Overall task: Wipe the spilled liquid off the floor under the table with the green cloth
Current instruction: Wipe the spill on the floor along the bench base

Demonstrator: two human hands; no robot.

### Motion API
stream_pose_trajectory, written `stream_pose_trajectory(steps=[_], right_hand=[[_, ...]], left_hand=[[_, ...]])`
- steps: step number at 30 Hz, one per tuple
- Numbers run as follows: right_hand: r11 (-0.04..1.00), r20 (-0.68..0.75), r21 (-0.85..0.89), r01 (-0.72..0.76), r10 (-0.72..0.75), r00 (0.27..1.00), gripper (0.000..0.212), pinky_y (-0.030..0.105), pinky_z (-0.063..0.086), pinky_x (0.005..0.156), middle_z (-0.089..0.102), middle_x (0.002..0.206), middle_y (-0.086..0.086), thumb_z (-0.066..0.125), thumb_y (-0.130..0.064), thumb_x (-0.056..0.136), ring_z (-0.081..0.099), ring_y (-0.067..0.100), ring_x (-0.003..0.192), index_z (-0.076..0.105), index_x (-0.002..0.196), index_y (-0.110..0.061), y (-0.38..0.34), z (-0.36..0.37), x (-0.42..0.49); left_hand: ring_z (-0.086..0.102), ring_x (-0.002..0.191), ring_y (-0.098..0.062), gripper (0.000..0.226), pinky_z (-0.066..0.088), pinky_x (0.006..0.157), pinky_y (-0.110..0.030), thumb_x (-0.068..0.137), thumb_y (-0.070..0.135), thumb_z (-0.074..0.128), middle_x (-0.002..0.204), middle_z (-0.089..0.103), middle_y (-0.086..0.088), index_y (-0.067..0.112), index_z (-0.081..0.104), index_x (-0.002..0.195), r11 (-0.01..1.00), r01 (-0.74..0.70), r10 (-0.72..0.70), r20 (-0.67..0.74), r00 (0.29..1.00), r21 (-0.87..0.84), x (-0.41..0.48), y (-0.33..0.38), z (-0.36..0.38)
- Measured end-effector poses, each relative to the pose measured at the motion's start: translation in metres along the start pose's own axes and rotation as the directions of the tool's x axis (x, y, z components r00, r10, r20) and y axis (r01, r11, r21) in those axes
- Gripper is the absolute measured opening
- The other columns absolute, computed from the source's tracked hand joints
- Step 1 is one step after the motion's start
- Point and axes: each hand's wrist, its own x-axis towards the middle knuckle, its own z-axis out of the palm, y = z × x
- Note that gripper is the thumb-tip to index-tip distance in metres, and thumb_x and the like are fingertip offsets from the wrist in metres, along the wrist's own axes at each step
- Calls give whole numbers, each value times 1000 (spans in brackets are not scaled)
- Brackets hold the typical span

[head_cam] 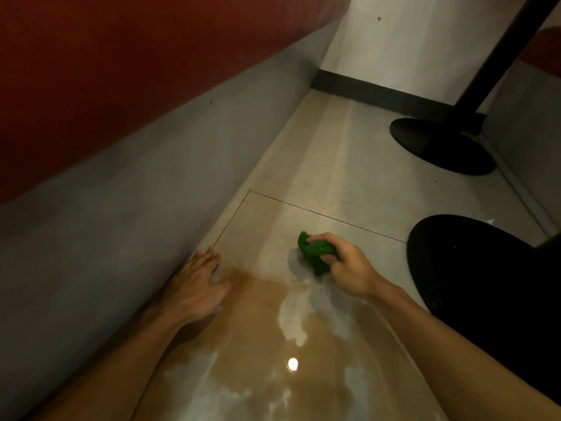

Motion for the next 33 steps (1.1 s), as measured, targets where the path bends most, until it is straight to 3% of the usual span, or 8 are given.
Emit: stream_pose_trajectory(steps=[3,7,17,22,24,28,30,33], right_hand=[[983,-73,-176,-57,44,996,41,19,27,108,45,141,3,51,-3,93,42,21,130,53,132,-17,0,13,19],[926,1,-374,-52,57,998,49,26,13,117,28,156,3,51,-21,97,23,23,144,40,144,-21,5,48,21],[928,81,-358,107,-83,993,50,14,5,112,29,155,-7,49,-14,97,17,14,146,41,143,-31,9,51,-49],[991,114,-134,3,12,993,41,-4,25,94,55,135,-3,54,-7,94,47,8,123,55,131,-25,1,39,-55],[999,97,4,-53,53,994,35,4,38,86,63,117,-3,53,-5,94,56,6,106,59,124,-21,-5,28,-51],[988,-100,112,-108,119,988,29,17,48,87,63,111,1,53,-7,95,59,12,101,60,119,-21,-14,1,-36],[982,-222,152,-113,145,964,31,7,48,74,61,110,5,49,1,95,59,11,94,59,119,-15,-16,-14,-29],[971,-389,-101,-215,161,907,41,18,48,90,54,125,7,46,4,93,55,15,107,51,131,-12,-2,-39,-23]], left_hand=[[-2,146,-7,68,5,119,-34,94,38,45,159,-1,13,26,13,152,1000,4,-4,10,1000,-2,0,0,0],[-1,145,-7,69,5,118,-33,93,36,47,158,-1,15,26,13,152,1000,10,-10,12,1000,-9,0,1,-1],[4,146,-9,65,8,118,-33,93,38,46,159,6,12,24,21,151,999,-10,12,30,999,-42,0,1,-6],[39,134,-19,54,31,110,-33,92,26,52,150,38,0,20,39,144,996,-46,40,-91,995,-73,8,26,-13],[44,130,-17,51,35,109,-34,93,25,50,147,41,2,23,40,143,982,-124,109,-110,988,-140,14,46,-6],[31,139,-14,48,23,114,-29,98,28,44,152,32,4,24,37,145,961,-259,261,9,965,-98,30,79,17],[18,144,-15,49,11,116,-27,100,31,36,157,23,1,20,31,148,953,-302,299,63,952,34,38,87,27],[8,146,-14,52,1,114,-23,102,36,27,160,11,2,19,24,151,935,-319,307,97,947,157,46,85,33]])
